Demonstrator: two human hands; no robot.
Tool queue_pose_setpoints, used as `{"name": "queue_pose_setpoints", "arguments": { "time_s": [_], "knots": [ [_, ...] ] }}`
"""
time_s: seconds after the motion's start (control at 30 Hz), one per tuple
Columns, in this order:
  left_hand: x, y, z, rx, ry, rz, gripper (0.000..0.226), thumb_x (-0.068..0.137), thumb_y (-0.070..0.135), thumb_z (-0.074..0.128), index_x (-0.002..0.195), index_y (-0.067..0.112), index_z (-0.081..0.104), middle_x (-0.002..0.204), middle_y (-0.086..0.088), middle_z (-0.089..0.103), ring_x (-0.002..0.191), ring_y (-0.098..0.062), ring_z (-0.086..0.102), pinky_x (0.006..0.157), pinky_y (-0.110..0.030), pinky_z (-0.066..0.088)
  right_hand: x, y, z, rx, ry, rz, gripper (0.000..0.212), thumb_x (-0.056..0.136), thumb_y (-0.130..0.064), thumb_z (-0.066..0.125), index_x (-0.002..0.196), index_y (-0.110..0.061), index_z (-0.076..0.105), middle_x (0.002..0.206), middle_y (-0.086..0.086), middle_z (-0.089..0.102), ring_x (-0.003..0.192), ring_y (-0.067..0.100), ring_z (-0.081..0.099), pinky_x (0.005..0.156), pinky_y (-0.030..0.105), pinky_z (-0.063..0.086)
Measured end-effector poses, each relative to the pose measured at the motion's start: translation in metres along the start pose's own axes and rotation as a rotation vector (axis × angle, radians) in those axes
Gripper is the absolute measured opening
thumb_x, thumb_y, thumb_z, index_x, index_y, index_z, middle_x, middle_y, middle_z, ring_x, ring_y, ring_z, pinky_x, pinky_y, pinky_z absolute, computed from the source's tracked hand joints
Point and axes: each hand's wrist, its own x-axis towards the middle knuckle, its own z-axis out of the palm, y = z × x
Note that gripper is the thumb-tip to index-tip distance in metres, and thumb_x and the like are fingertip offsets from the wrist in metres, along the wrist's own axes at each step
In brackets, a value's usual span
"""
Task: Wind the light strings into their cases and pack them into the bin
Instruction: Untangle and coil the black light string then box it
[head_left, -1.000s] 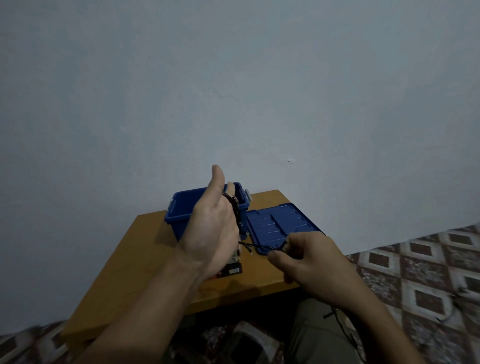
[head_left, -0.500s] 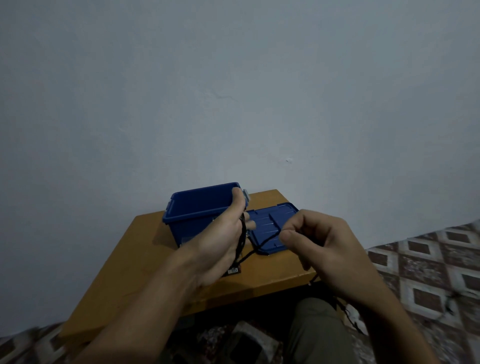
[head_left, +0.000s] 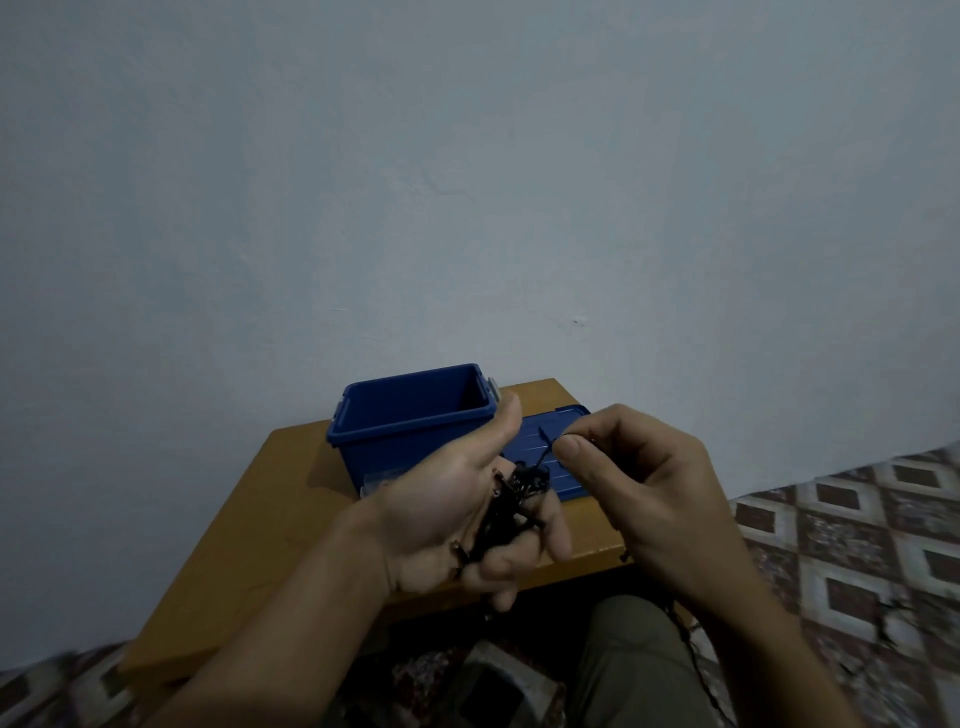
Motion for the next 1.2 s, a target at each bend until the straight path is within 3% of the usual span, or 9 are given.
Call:
{"name": "queue_pose_setpoints", "arguments": {
  "time_s": [0.23,0.33,0.43,0.57,0.67,0.77,0.87,1.07,1.2],
  "knots": [
    [-0.001,-0.001,-0.002,-0.144,-0.170,0.021,0.083,0.092,0.080,0.024,0.051,0.010,0.044,0.035,0.000,0.036,0.028,-0.009,0.033,0.044,-0.024,0.046,-0.001,0.006,0.002,-0.068,-0.063,0.067,0.018,0.093,-0.030,0.064,0.082,-0.017,0.073,0.073,0.014,0.066,0.068,0.033,0.060,0.063,0.045,0.049],
    [-0.002,-0.002,-0.001,-0.182,-0.207,0.066,0.080,0.093,0.077,0.022,0.050,0.013,0.040,0.037,-0.002,0.040,0.029,-0.013,0.034,0.050,-0.028,0.049,-0.001,0.008,0.003,-0.124,-0.089,0.108,0.019,0.095,-0.031,0.062,0.086,-0.018,0.073,0.074,0.010,0.068,0.064,0.024,0.060,0.058,0.037,0.048],
    [0.000,-0.003,-0.003,-0.235,-0.240,0.155,0.075,0.097,0.070,0.023,0.063,0.008,0.049,0.049,-0.008,0.051,0.041,-0.020,0.045,0.064,-0.037,0.049,-0.001,0.012,0.002,-0.162,-0.106,0.176,0.016,0.098,-0.028,0.060,0.090,-0.022,0.072,0.070,0.002,0.067,0.061,0.007,0.058,0.059,0.026,0.046],
    [-0.001,-0.002,-0.004,-0.318,-0.267,0.228,0.062,0.098,0.053,0.041,0.101,-0.006,0.060,0.085,-0.021,0.067,0.074,-0.030,0.066,0.083,-0.044,0.048,-0.002,0.014,0.001,-0.201,-0.208,0.221,0.017,0.100,-0.027,0.059,0.086,-0.030,0.068,0.070,-0.004,0.070,0.065,0.019,0.067,0.065,0.038,0.054],
    [-0.004,-0.004,-0.003,-0.409,-0.287,0.259,0.057,0.093,0.040,0.053,0.125,-0.008,0.058,0.107,-0.020,0.068,0.096,-0.031,0.066,0.097,-0.044,0.046,-0.002,0.009,0.000,-0.183,-0.287,0.247,0.015,0.097,-0.020,0.064,0.097,-0.032,0.073,0.084,-0.008,0.075,0.077,0.008,0.071,0.066,0.028,0.055],
    [-0.004,-0.001,-0.001,-0.425,-0.262,0.323,0.064,0.094,0.038,0.050,0.139,-0.009,0.048,0.122,-0.020,0.064,0.110,-0.029,0.062,0.110,-0.044,0.037,-0.003,0.012,0.000,-0.363,-0.315,0.213,0.031,0.094,-0.026,0.051,0.097,-0.052,0.068,0.096,-0.023,0.072,0.090,-0.002,0.068,0.073,0.022,0.058],
    [-0.002,0.002,-0.003,-0.454,-0.191,0.372,0.071,0.094,0.038,0.050,0.145,-0.010,0.039,0.132,-0.023,0.060,0.116,-0.032,0.060,0.114,-0.048,0.034,-0.003,0.013,0.003,-0.474,-0.309,0.198,0.019,0.100,-0.029,0.054,0.097,-0.037,0.071,0.093,-0.016,0.074,0.085,0.003,0.068,0.070,0.027,0.057],
    [0.001,0.003,-0.005,-0.505,-0.029,0.498,0.059,0.093,0.011,0.046,0.148,-0.007,0.034,0.146,-0.023,0.050,0.126,-0.033,0.058,0.112,-0.045,0.042,-0.004,0.012,0.008,-0.289,-0.359,0.366,0.008,0.100,-0.023,0.059,0.100,-0.023,0.067,0.090,-0.004,0.076,0.076,0.012,0.072,0.079,0.041,0.060],
    [0.005,0.004,-0.003,-0.488,0.119,0.572,0.050,0.096,-0.004,0.035,0.145,-0.006,0.035,0.141,-0.020,0.056,0.129,-0.032,0.057,0.108,-0.039,0.047,-0.004,0.009,0.009,-0.306,-0.404,0.375,0.014,0.099,-0.026,0.061,0.088,-0.022,0.068,0.085,-0.005,0.074,0.070,0.011,0.071,0.070,0.033,0.058]
  ]
}}
